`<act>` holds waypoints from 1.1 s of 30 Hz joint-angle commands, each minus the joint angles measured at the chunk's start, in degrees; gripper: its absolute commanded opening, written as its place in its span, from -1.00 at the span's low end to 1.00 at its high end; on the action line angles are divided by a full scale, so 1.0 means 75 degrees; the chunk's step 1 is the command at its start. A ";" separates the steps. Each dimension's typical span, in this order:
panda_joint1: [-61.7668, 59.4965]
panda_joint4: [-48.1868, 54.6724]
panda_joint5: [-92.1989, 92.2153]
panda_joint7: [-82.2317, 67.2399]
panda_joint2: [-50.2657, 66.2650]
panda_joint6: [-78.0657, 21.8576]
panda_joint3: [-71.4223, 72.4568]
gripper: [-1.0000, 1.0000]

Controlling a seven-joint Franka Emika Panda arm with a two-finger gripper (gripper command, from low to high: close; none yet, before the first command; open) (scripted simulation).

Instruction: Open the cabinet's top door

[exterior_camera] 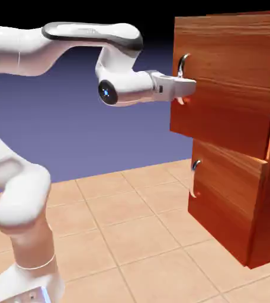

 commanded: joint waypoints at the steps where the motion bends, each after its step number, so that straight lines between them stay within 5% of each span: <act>1: 0.0170 -0.0174 -0.0326 0.0210 -0.0127 -0.0160 -0.0228 -1.00; 17: 0.0941 -0.1820 -0.5590 0.2539 -0.1767 -0.4307 -0.3925 -1.00; 33: 0.1681 0.0208 -0.8950 0.2501 -0.0086 -0.9623 -0.7949 -1.00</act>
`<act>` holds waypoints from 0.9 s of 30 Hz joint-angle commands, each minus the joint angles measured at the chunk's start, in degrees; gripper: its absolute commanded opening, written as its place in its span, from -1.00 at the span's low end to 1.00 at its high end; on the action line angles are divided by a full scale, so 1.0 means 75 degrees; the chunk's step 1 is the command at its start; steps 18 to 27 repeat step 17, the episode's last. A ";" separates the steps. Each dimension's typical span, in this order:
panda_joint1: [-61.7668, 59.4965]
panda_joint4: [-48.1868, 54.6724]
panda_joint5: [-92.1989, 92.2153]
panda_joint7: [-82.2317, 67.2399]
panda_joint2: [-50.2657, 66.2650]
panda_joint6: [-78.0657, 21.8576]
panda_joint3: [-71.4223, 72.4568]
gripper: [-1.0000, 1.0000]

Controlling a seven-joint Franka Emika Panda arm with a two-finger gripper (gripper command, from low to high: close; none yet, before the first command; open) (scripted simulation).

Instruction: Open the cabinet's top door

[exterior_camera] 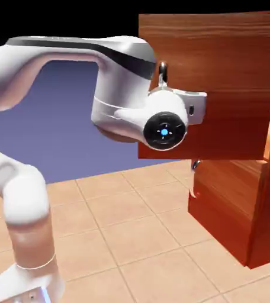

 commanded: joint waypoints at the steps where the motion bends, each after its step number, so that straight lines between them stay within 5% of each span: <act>1: 0.0137 0.0223 -0.0109 -0.0044 0.0191 -0.0324 -0.0257 -1.00; 15: 0.2632 0.3223 -0.0343 -0.0944 0.3135 -0.4492 -0.4096 -1.00; 27: 0.3098 0.3440 -0.0312 -0.1014 0.3333 -0.4764 -0.4650 -1.00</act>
